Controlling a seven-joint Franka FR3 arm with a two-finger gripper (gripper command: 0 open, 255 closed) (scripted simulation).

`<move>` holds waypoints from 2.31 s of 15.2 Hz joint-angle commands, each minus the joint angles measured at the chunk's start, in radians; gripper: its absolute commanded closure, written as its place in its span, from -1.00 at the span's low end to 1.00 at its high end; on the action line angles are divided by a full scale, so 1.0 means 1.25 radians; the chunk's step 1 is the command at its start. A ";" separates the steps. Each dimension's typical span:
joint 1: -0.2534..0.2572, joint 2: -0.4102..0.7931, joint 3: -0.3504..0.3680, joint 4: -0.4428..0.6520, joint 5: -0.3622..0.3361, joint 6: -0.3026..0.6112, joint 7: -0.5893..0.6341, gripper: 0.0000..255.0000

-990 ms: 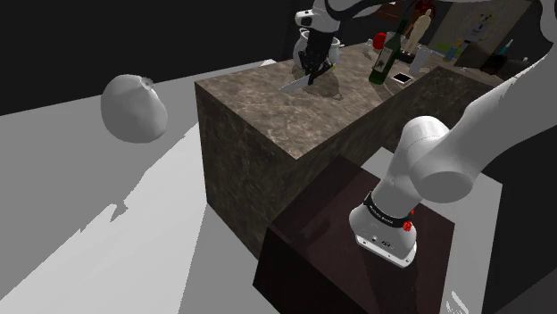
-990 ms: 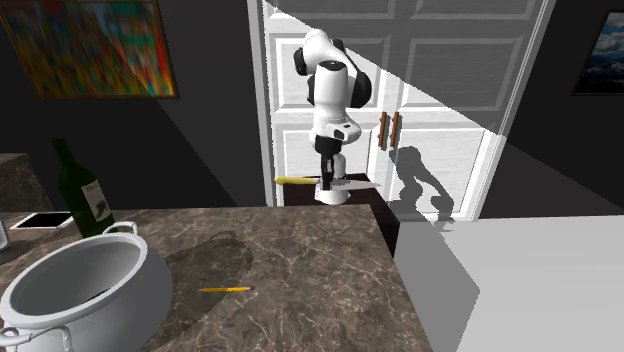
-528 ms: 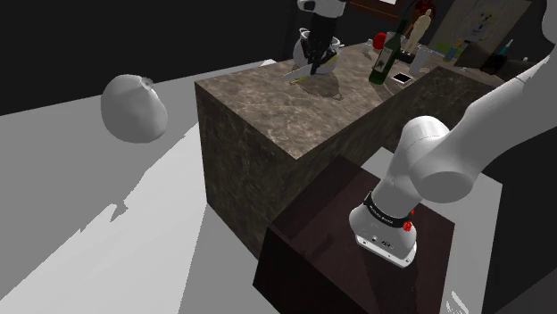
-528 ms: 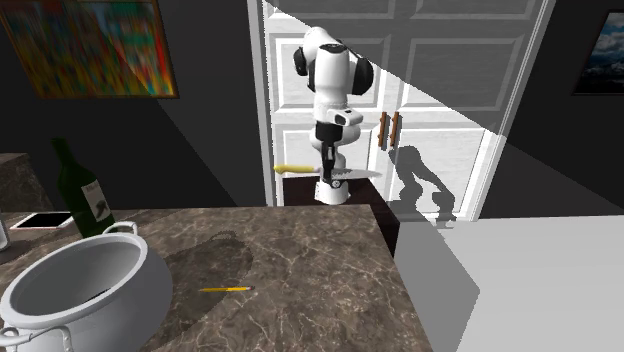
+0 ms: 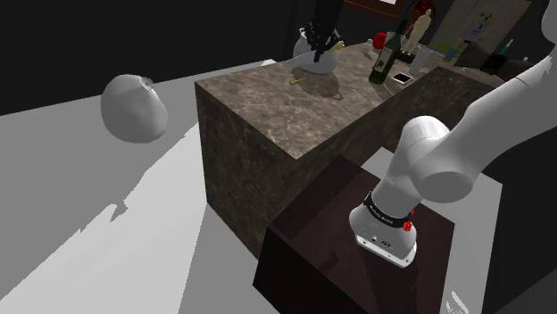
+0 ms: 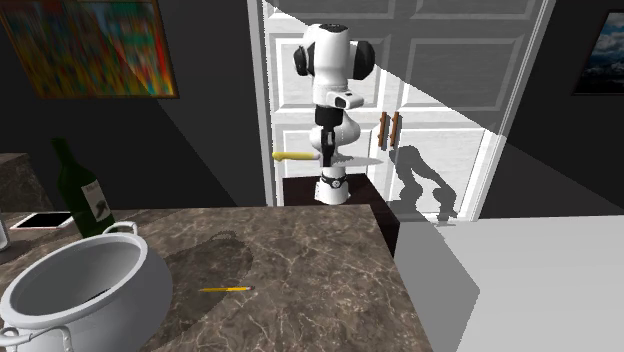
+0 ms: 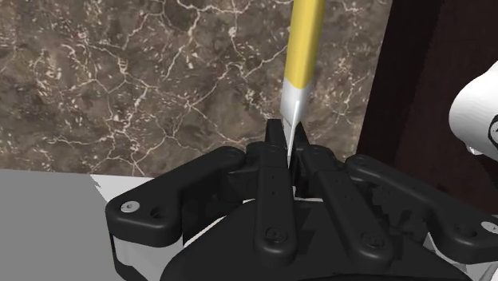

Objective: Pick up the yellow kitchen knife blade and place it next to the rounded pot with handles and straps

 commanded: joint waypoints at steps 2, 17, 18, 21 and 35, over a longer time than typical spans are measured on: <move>0.003 0.001 0.006 0.032 0.004 -0.032 0.000 1.00; -0.033 0.133 -0.256 0.190 0.016 -0.019 -0.319 1.00; -0.032 0.154 -0.281 0.207 0.028 -0.017 -0.347 1.00; -0.028 0.234 -0.367 0.267 0.084 -0.012 -0.445 1.00; -0.535 0.800 -0.376 0.749 0.571 -0.170 -0.901 1.00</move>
